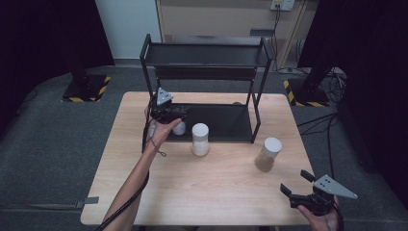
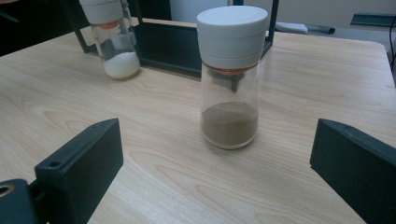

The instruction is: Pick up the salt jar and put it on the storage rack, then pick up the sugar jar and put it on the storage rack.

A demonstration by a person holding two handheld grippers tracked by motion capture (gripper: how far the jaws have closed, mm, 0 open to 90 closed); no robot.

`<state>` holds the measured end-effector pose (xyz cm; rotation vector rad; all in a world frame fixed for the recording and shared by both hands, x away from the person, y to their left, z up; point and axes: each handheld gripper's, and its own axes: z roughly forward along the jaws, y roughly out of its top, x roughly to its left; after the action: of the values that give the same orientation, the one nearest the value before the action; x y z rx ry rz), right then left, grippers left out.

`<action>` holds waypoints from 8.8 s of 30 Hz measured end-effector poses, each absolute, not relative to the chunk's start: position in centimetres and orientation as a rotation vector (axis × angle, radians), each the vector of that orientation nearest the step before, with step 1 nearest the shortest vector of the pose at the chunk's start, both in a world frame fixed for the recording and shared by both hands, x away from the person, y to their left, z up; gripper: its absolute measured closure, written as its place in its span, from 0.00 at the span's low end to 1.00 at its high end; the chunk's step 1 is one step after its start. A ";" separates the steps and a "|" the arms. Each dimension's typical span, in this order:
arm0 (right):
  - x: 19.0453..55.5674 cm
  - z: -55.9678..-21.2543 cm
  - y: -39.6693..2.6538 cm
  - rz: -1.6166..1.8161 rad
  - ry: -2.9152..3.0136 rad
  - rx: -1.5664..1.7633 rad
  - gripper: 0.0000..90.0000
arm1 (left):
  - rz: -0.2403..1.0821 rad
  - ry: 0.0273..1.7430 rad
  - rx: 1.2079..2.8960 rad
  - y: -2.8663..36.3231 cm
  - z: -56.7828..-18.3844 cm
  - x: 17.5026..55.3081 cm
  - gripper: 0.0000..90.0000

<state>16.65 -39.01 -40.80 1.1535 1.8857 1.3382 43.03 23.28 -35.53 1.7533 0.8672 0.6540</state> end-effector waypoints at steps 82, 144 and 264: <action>16.8 -40.7 -38.6 1.312 1.905 1.146 0.03 | 0.451 0.691 1.679 36.3 -43.0 25.3 0.03; 16.8 -40.6 -38.6 1.313 1.911 1.140 0.04 | 0.454 0.703 1.708 37.9 -46.2 24.3 0.01; 34.0 -33.5 -24.8 1.474 2.233 0.811 0.06 | 0.419 0.703 1.750 37.6 -46.1 24.8 0.00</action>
<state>33.97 -24.83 -33.47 0.8105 2.2327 1.4742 24.80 37.60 -46.12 1.7502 0.7025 0.4192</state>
